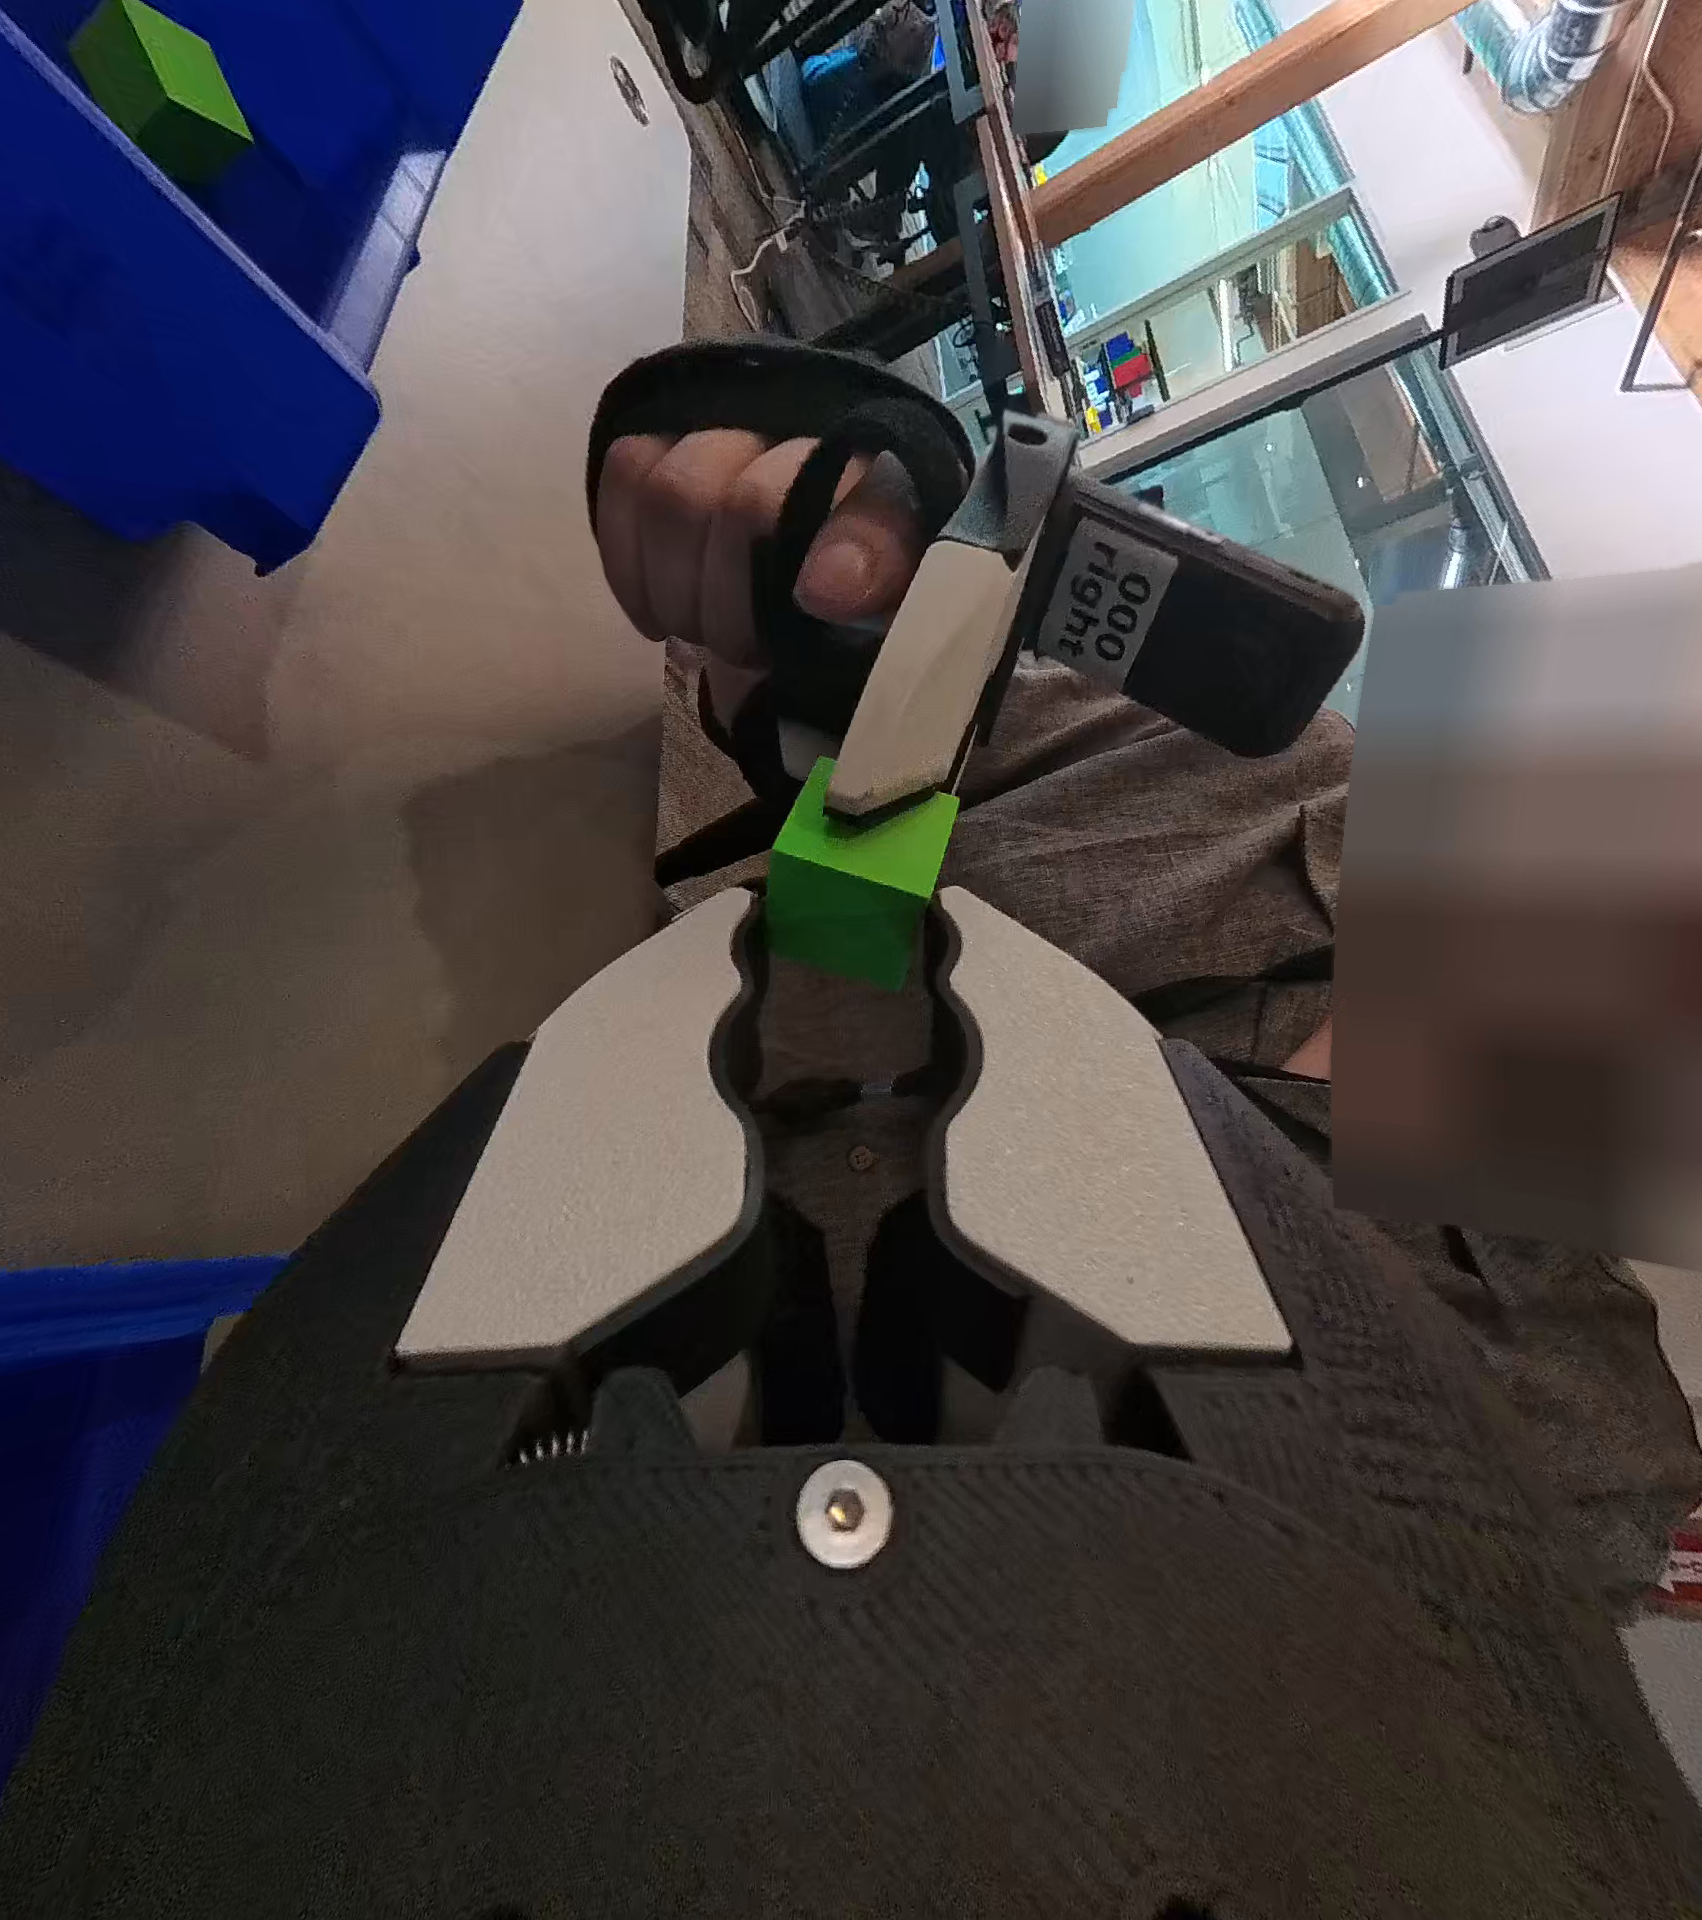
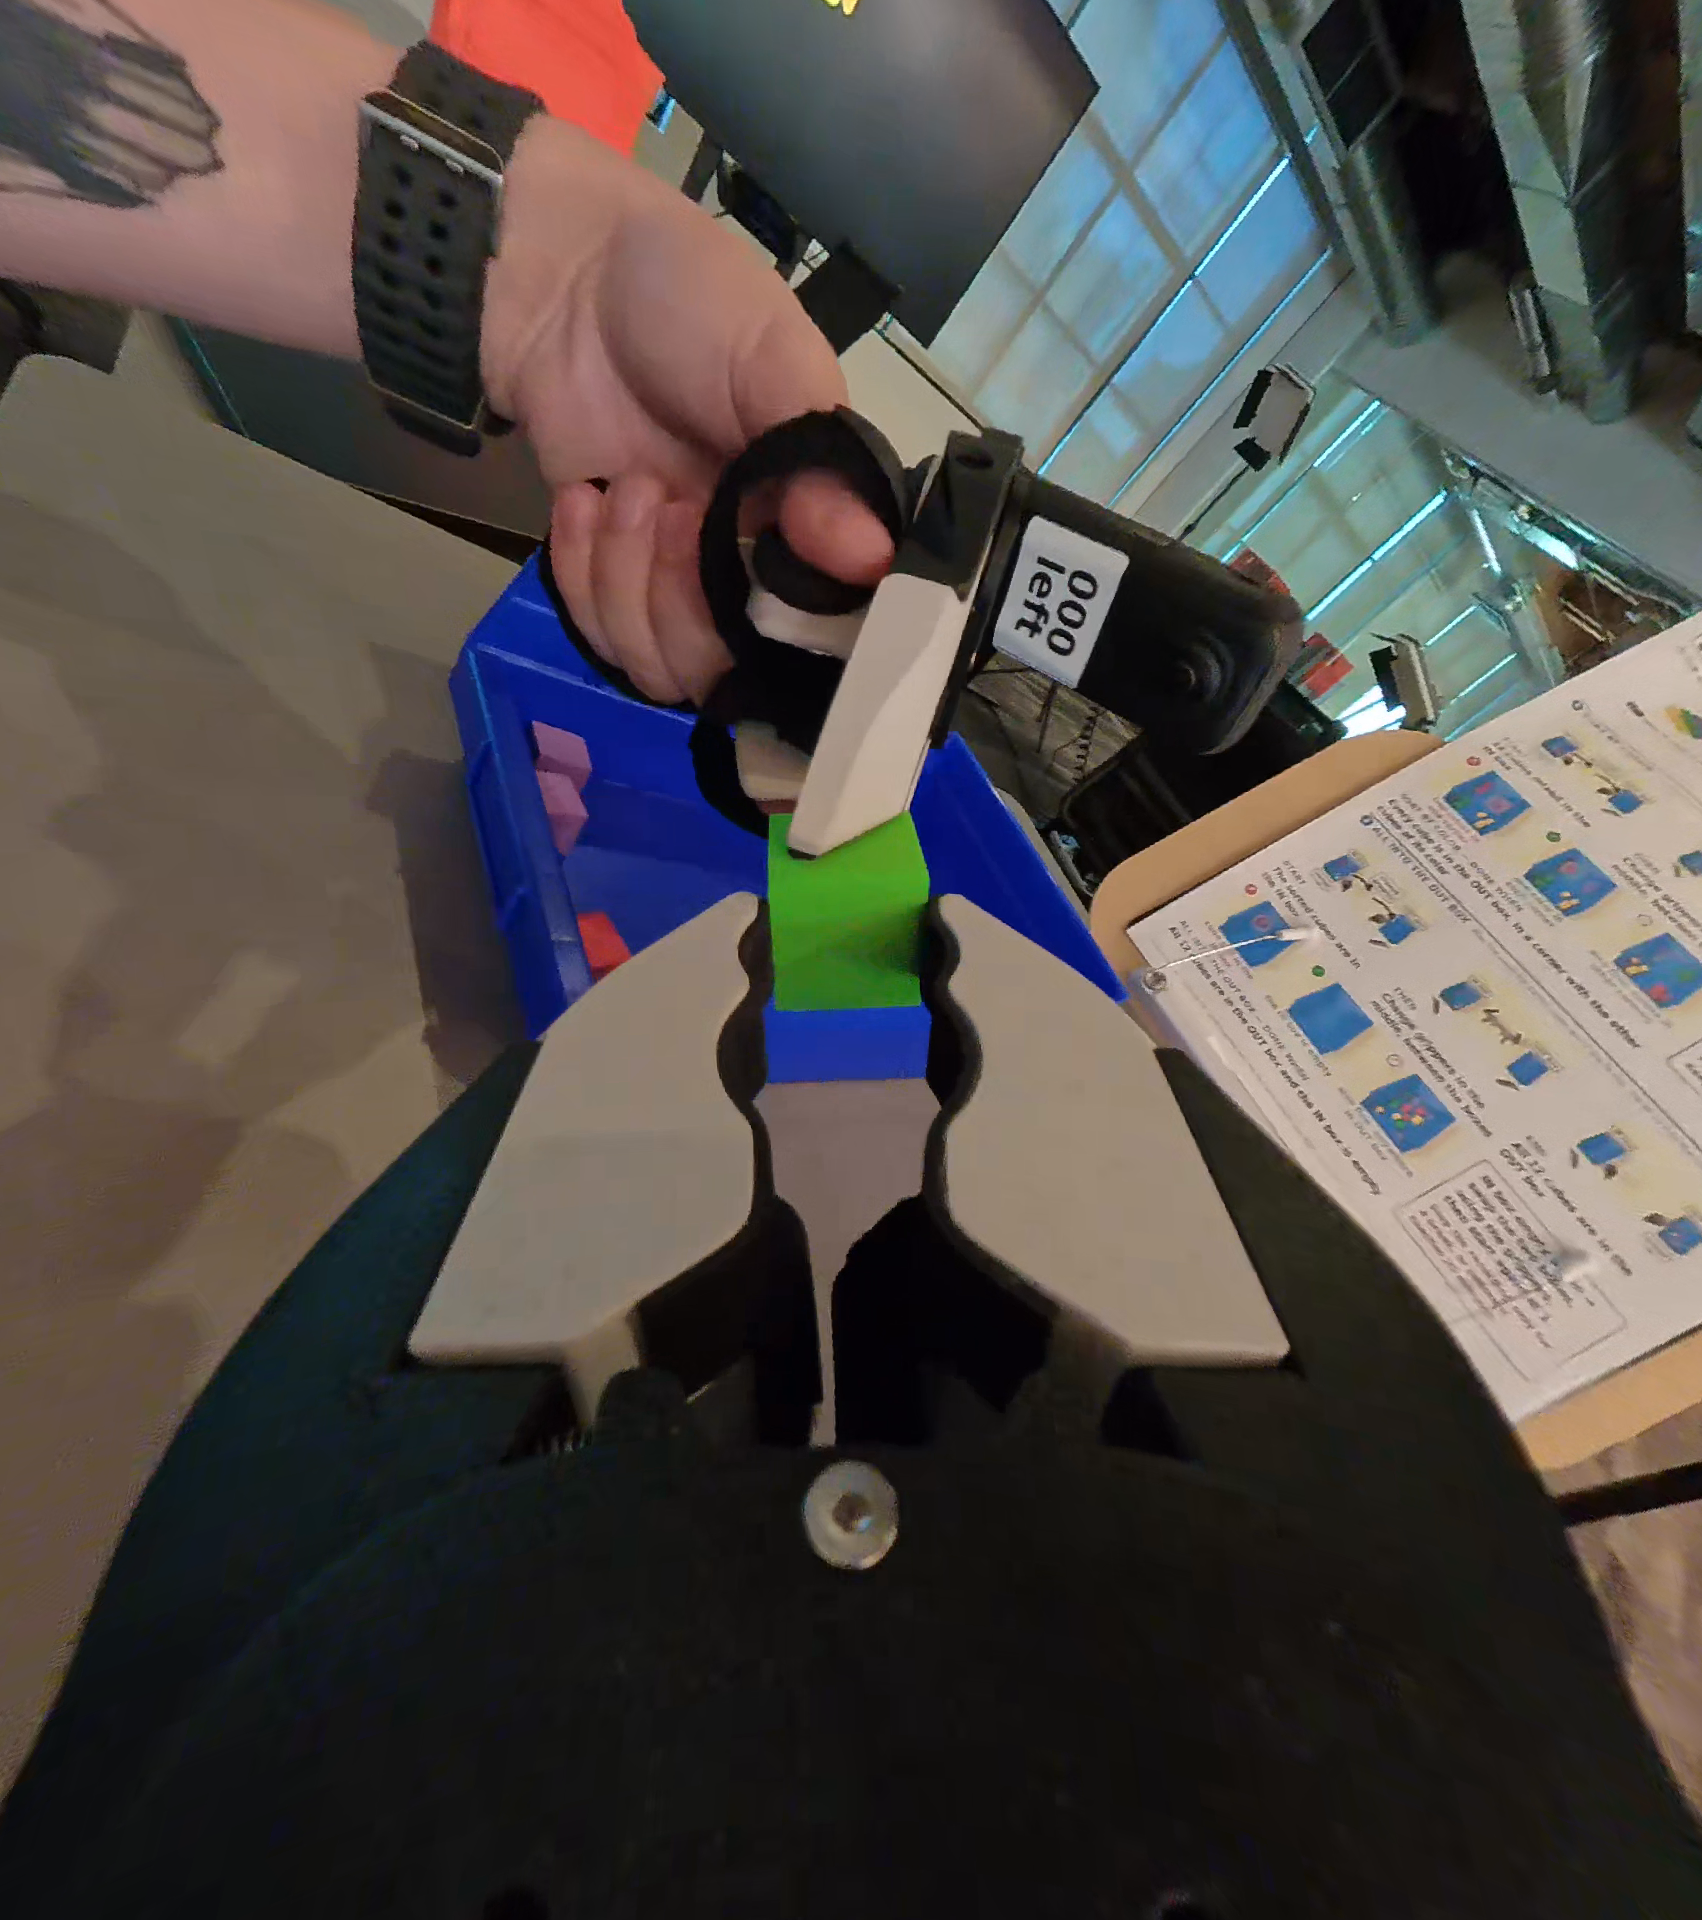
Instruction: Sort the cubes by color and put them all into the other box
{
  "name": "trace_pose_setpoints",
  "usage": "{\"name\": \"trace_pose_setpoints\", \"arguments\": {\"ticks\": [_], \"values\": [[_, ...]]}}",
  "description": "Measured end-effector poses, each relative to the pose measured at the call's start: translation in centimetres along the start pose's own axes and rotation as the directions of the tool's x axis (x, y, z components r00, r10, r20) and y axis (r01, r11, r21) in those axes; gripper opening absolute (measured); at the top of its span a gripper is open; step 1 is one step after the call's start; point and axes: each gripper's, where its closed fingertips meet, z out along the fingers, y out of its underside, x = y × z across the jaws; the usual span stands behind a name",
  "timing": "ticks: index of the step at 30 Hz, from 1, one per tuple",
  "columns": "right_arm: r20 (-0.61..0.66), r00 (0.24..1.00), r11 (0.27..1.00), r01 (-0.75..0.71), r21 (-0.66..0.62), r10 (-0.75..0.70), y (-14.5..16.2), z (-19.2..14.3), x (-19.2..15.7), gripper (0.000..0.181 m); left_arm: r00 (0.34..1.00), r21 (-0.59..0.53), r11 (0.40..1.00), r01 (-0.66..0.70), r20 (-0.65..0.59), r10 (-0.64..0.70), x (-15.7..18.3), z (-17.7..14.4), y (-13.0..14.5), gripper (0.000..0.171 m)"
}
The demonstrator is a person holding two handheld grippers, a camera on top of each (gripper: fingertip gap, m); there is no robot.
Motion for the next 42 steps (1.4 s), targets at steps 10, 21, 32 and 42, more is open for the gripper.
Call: {"name": "trace_pose_setpoints", "arguments": {"ticks": [10, 21, 32, 42], "values": [[-0.152, 0.939, 0.804, -0.342, -0.487, 0.307, 11.2, -8.4, 9.9, 0.027, 0.854, 0.419, 0.779, -0.467, 0.443, 0.274, 2.6, -5.0, -5.1, 0.074], [-0.106, 0.798, 0.117, -0.216, -0.969, 0.593, 24.8, -14.9, 5.3, 0.027, 0.779, 0.460, 0.703, -0.543, 0.588, 0.217, 2.3, -7.6, -1.7, 0.058], [-0.085, 0.795, 0.007, -0.111, -0.994, 0.600, 27.3, -15.2, 4.5, 0.029, 0.668, 0.427, 0.713, -0.556, 0.740, 0.078, 0.1, -12.6, -0.9, 0.057], [-0.142, 0.862, 0.185, -0.260, -0.948, 0.486, 23.3, -15.0, 7.8, 0.032, 0.405, 0.235, 0.910, -0.343, 0.911, -0.083, -6.7, -16.2, 0.6, 0.062]]}}
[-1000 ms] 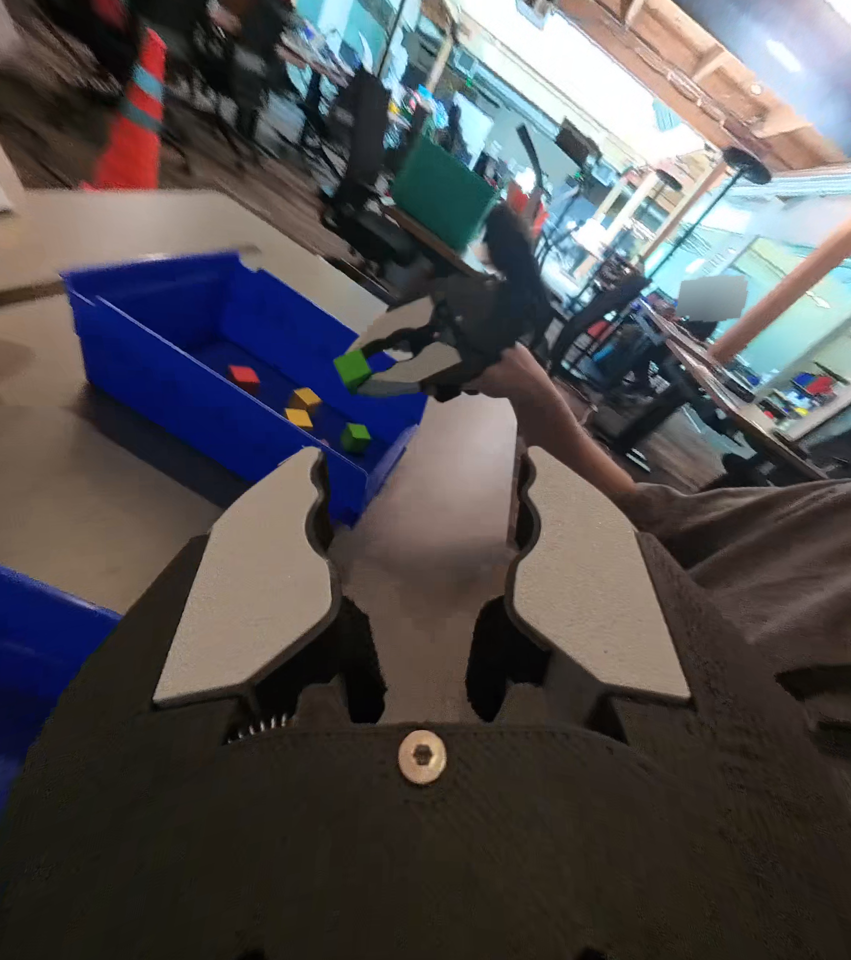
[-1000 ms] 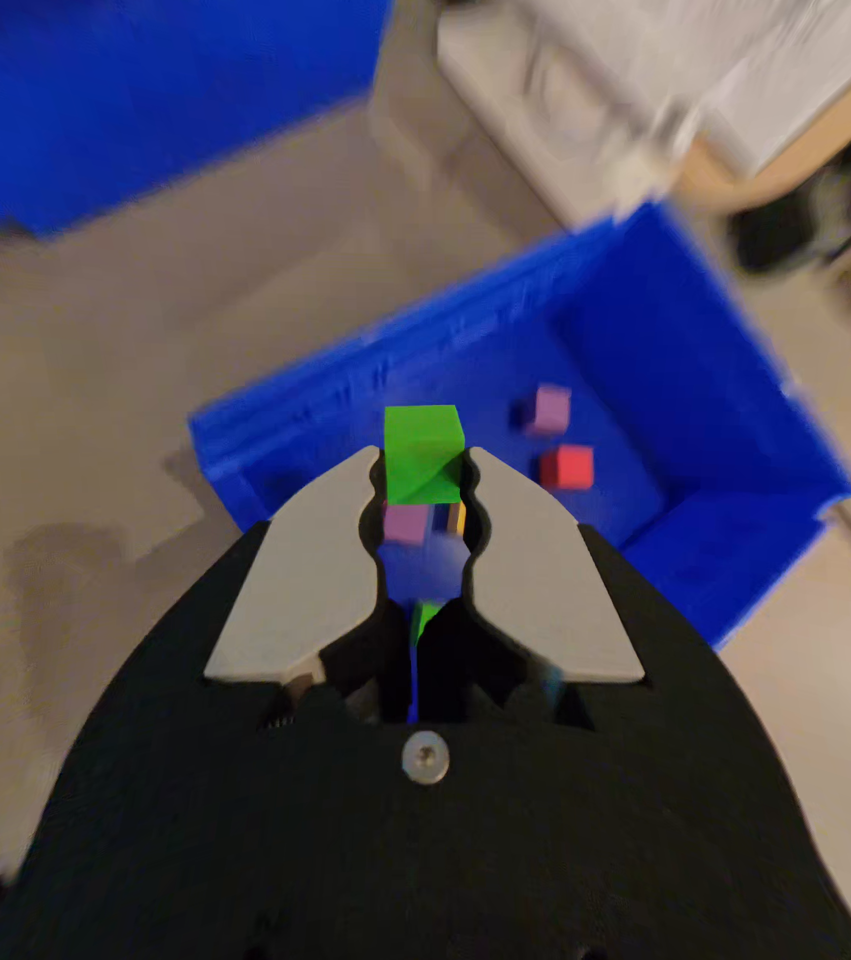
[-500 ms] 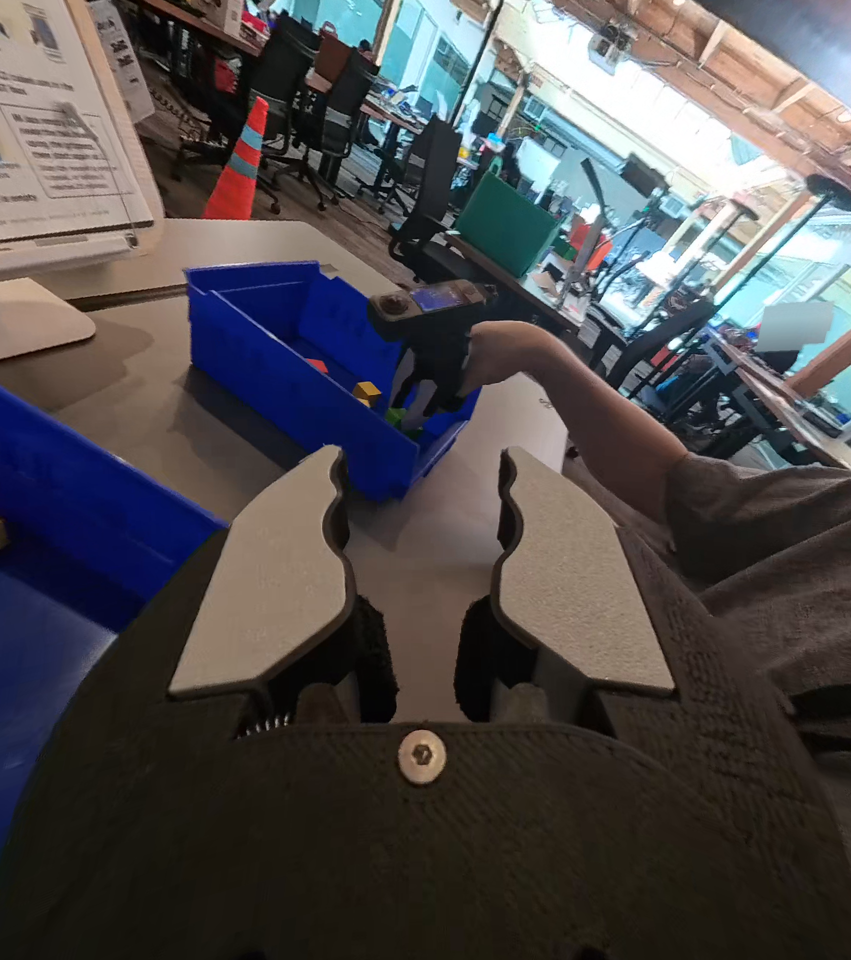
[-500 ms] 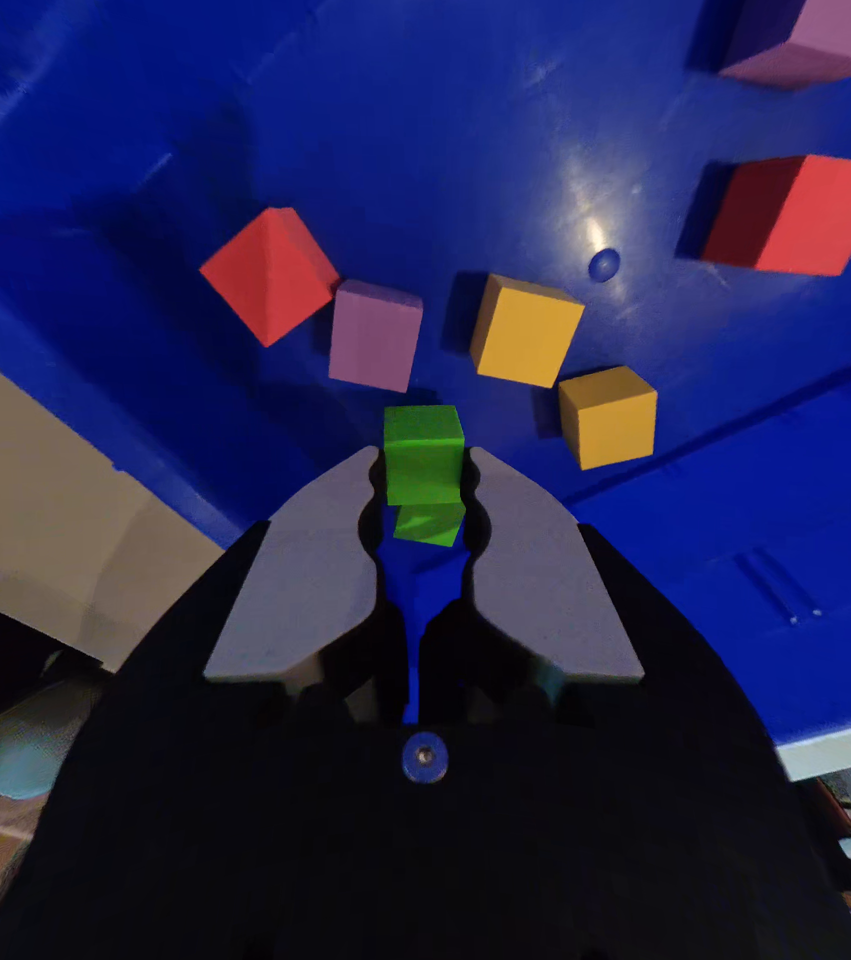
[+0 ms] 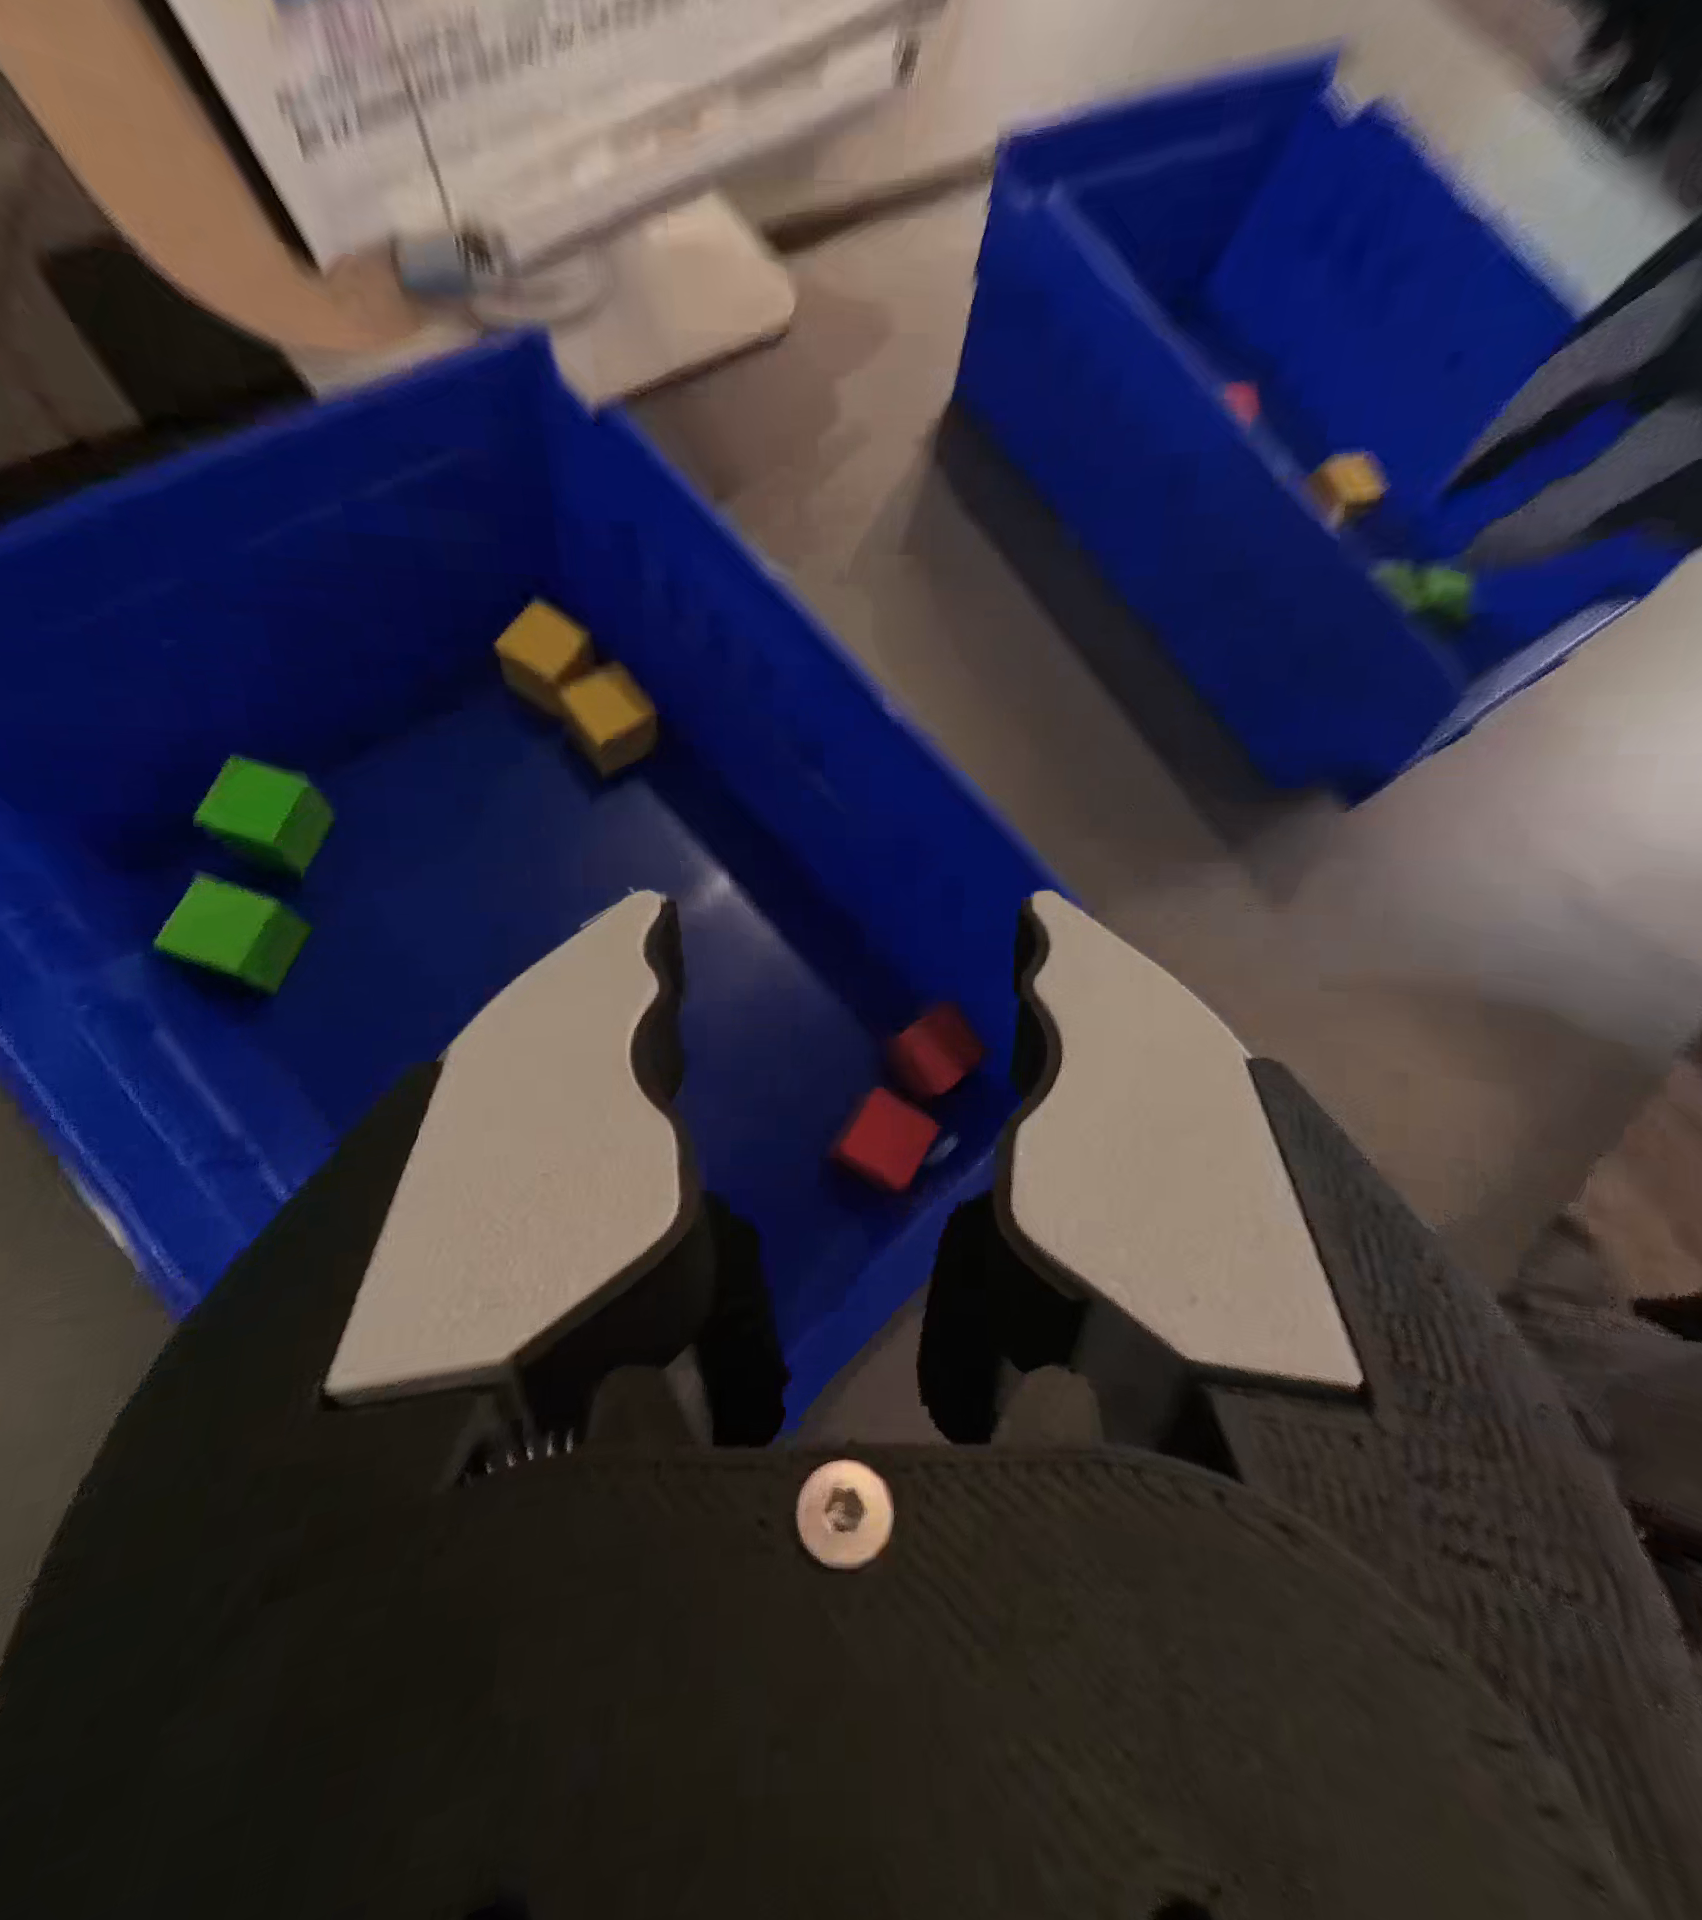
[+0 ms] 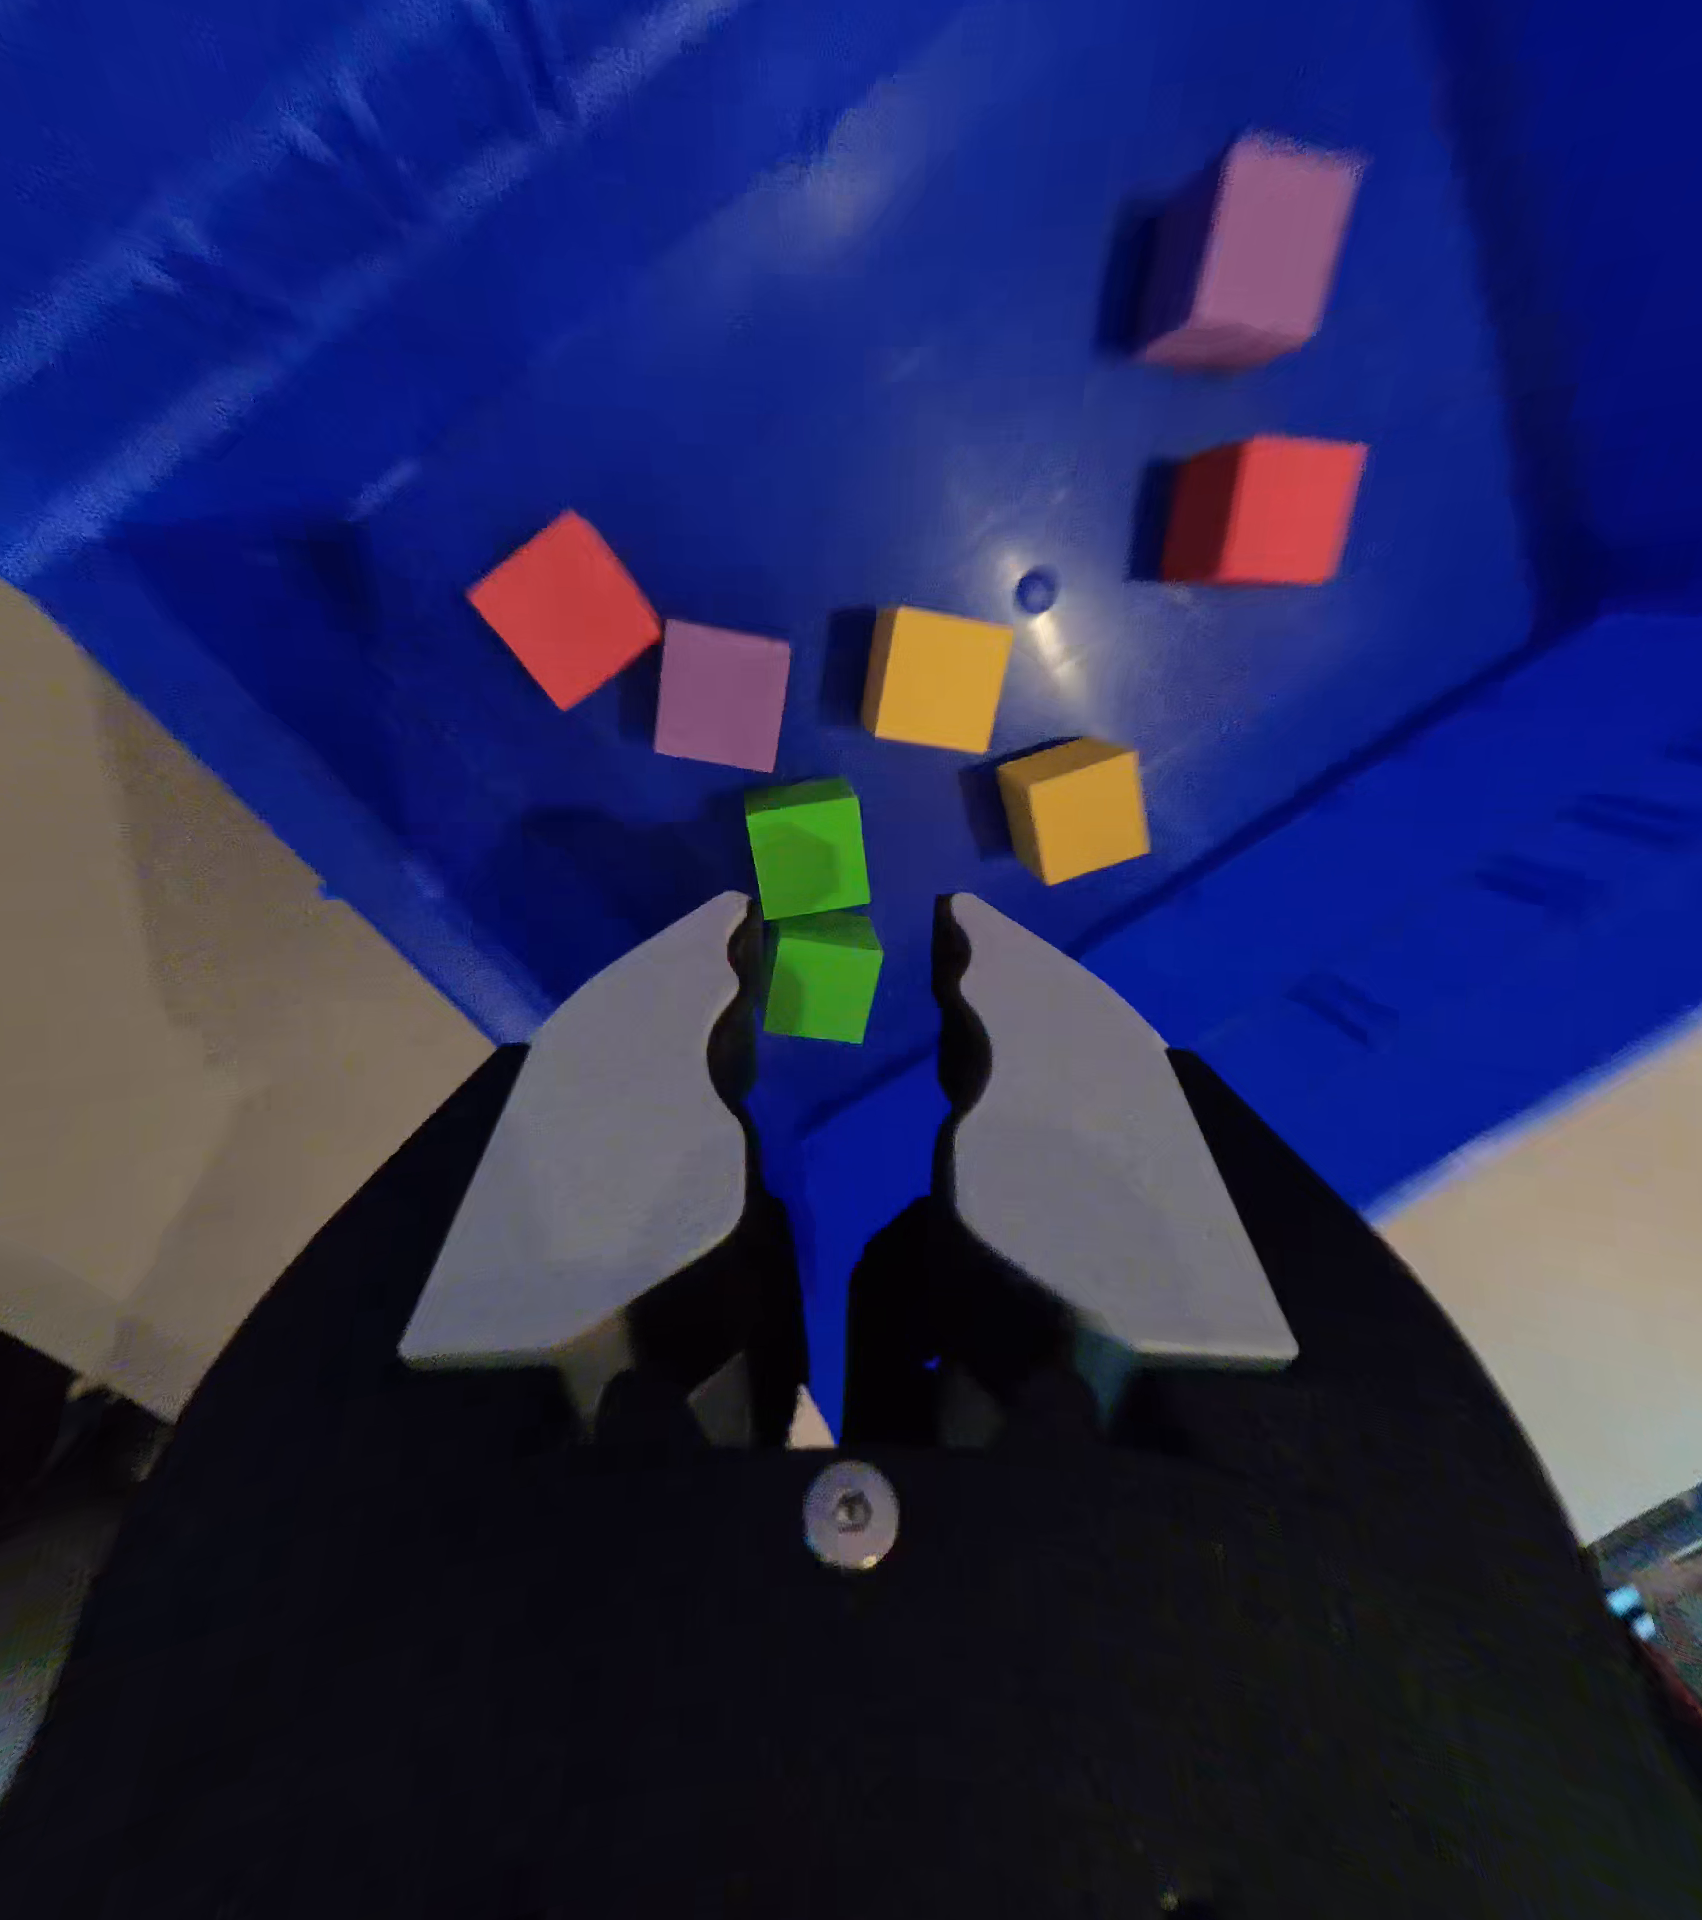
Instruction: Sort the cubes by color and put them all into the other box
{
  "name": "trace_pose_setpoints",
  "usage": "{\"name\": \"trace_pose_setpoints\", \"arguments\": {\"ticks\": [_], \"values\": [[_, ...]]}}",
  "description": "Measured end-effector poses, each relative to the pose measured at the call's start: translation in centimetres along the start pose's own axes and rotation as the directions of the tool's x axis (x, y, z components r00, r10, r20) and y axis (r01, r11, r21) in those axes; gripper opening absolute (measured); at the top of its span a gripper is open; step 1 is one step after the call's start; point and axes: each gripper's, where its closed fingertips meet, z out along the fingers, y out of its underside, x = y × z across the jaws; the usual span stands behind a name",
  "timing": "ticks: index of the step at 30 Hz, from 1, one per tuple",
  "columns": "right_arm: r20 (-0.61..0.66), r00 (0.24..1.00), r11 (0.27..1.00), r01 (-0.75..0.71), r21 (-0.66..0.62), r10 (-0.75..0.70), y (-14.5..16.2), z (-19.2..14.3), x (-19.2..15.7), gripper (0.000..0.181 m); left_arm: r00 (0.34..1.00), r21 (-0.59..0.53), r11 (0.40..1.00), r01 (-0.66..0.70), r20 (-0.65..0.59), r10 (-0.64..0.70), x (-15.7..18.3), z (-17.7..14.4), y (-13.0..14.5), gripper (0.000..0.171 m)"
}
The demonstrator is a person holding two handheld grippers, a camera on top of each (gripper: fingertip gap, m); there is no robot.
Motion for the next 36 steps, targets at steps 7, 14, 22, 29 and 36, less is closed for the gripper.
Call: {"name": "trace_pose_setpoints", "arguments": {"ticks": [7, 14, 22, 29, 36], "values": [[-0.128, 0.990, 0.911, -0.002, 0.413, 0.061, -3.1, -6.9, -2.9, 0.026, 0.984, -0.430, 0.888, -0.164, -0.002, 0.180, 0.3, 5.8, 7.7, 0.060], [-0.093, 0.995, 0.921, 0.000, 0.390, 0.039, -2.0, -4.0, -4.6, 0.026, 0.971, -0.604, 0.764, -0.226, -0.079, 0.226, -0.8, 6.1, 10.9, 0.060], [-0.091, 0.996, 0.919, 0.019, 0.393, 0.019, -2.7, -3.7, -4.7, 0.026, 0.960, -0.616, 0.737, -0.279, -0.153, 0.235, 1.0, 6.8, 10.3, 0.061], [-0.079, 0.997, 0.915, 0.026, 0.403, 0.007, -2.9, -3.6, -5.0, 0.026, 0.877, -0.587, 0.652, -0.480, -0.288, 0.385, 1.7, 8.5, 10.3, 0.062], [-0.073, 0.997, 0.903, 0.024, 0.428, 0.008, -3.1, -4.1, -5.0, 0.026, 0.821, -0.581, 0.580, -0.571, -0.391, 0.416, 2.1, 10.0, 11.1, 0.056]]}}
